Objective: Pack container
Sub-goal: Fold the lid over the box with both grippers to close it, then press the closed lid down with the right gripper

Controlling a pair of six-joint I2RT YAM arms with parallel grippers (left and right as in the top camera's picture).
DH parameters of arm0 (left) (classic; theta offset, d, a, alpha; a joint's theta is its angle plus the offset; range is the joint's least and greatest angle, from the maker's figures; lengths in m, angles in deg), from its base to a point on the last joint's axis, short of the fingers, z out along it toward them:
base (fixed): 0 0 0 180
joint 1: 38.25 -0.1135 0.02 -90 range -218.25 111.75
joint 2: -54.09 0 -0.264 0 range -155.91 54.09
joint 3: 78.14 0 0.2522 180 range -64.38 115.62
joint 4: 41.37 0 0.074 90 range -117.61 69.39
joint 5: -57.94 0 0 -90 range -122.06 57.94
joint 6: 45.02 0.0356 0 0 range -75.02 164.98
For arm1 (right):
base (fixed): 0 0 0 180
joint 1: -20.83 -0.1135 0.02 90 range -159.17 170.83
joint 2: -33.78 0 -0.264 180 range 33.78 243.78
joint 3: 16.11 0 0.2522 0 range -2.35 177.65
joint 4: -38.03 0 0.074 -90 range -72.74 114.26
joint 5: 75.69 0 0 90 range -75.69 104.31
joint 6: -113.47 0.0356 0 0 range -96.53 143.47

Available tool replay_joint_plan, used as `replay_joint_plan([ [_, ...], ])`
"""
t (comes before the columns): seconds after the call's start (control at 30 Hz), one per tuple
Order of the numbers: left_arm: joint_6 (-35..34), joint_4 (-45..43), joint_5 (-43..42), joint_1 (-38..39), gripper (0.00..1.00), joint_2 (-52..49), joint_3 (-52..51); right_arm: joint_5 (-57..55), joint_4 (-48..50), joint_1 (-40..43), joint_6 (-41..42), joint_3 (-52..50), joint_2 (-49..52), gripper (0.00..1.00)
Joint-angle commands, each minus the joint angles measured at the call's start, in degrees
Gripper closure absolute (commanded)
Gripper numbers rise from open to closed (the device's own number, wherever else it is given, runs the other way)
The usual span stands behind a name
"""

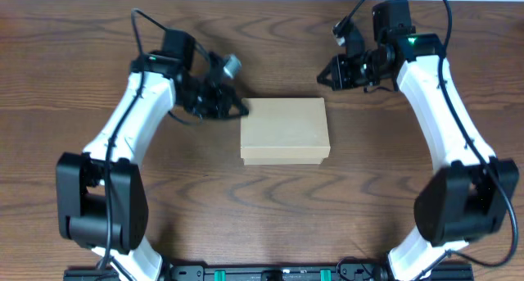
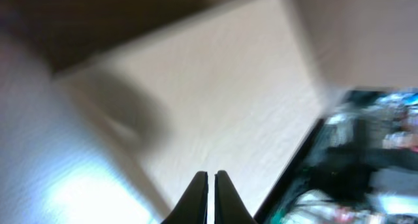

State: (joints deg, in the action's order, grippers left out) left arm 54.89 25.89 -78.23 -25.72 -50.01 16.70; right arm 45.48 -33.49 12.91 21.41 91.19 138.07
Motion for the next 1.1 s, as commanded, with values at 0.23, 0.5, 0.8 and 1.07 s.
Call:
replay_joint_plan([
  [0.23,-13.2,3.3,51.7,1.8,0.56,11.2,0.4,-28.4,-4.0,-13.7,3.0,1.0,-9.6,0.97],
  [0.5,-14.6,4.3,54.4,-5.8,0.42,15.5,0.4,-32.9,-3.9,-23.5,14.2,0.3,-10.8,0.99],
  [0.8,-14.2,3.6,54.1,-6.2,0.42,15.5,0.0,-35.4,-3.3,-30.0,22.8,-5.3,-10.8,0.99],
  [1.07,-14.2,3.4,52.3,-6.2,0.41,15.5,0.0,-35.0,-2.1,-31.8,25.7,-11.1,-10.8,0.99],
])
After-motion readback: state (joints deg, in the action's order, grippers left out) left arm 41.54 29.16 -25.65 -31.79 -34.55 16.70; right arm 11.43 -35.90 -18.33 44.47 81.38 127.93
